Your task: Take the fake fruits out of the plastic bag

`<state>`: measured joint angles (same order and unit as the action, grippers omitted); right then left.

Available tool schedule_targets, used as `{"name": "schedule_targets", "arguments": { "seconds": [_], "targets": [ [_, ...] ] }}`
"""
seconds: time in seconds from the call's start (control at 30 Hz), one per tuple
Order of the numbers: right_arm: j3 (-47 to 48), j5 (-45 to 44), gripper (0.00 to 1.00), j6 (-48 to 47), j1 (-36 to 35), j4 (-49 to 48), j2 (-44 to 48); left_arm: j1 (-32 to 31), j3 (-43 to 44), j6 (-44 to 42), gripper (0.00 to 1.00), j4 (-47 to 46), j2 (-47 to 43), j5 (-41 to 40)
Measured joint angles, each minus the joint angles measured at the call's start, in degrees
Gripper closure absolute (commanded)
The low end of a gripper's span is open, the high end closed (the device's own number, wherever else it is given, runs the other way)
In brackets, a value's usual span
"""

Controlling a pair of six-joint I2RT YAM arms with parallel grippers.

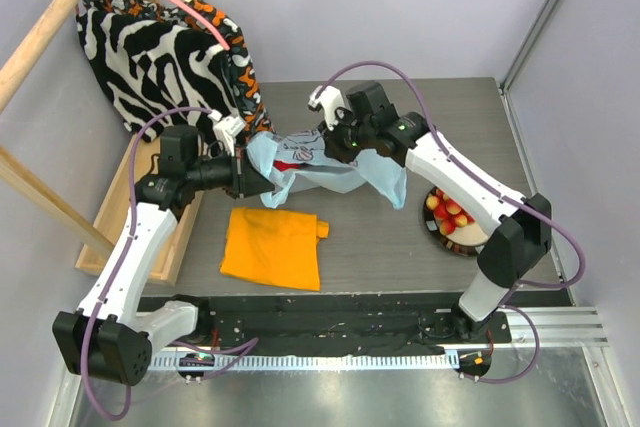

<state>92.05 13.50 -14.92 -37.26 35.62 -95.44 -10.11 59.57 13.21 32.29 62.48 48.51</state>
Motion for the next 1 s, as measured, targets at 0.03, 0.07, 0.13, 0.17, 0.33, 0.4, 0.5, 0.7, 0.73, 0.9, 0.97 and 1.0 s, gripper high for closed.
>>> {"name": "schedule_targets", "arguments": {
  "seconds": [0.03, 0.07, 0.13, 0.17, 0.33, 0.4, 0.5, 0.7, 0.73, 0.9, 0.97, 1.0],
  "targets": [
    [0.39, 0.46, 0.87, -0.04, -0.15, 0.02, -0.35, 0.0, 0.0, 0.22, 1.0, -0.42, 0.0, 0.0],
    [0.57, 0.85, 0.88, -0.07, -0.22, 0.09, -0.92, 0.0, 0.0, 0.39, 1.0, -0.74, 0.0, 0.02],
    [0.68, 1.46, 0.88, -0.09, -0.37, 0.22, -2.56, 0.0, 0.0, 0.81, 1.0, -1.09, 0.02, 0.07],
    [0.7, 1.75, 0.88, -0.13, -0.48, 0.37, -3.61, 0.0, 0.0, 1.11, 1.0, -1.29, 0.02, 0.11],
    [1.18, 2.19, 0.89, -0.22, -0.92, 1.66, -8.26, 0.0, 0.02, 2.05, 1.0, -2.32, 0.07, 0.46],
    [2.12, 2.8, 0.89, -0.17, -1.01, 2.43, -8.92, 0.0, 0.04, 2.47, 1.0, -2.64, 0.17, 0.55],
    [4.0, 3.43, 0.92, -0.22, -1.42, 2.58, -8.79, 0.0, 0.04, 2.8, 1.0, -2.89, 0.55, 0.57],
    [4.59, 7.32, 0.94, -1.51, -4.39, 2.19, -5.68, 0.0, 0.02, 3.15, 1.0, -3.02, 1.05, 0.55],
    [4.57, 7.61, 0.95, -1.55, -4.96, 2.21, -5.35, 0.0, 0.04, 3.23, 1.0, -3.1, 1.11, 0.55],
    [4.59, 7.3, 0.98, -0.72, -7.06, 1.99, -5.66, 0.0, 0.09, 3.91, 1.0, -3.48, 1.18, 0.61],
    [4.9, 4.87, 0.99, 1.36, -7.15, 1.03, -7.19, 0.0, 0.74, 3.1, 1.0, -2.47, 1.18, 0.74],
    [5.22, 3.26, 0.99, 2.32, -7.06, 0.55, -8.28, 0.0, 1.38, 2.54, 1.0, -1.62, 1.18, 0.76]
  ]
}}
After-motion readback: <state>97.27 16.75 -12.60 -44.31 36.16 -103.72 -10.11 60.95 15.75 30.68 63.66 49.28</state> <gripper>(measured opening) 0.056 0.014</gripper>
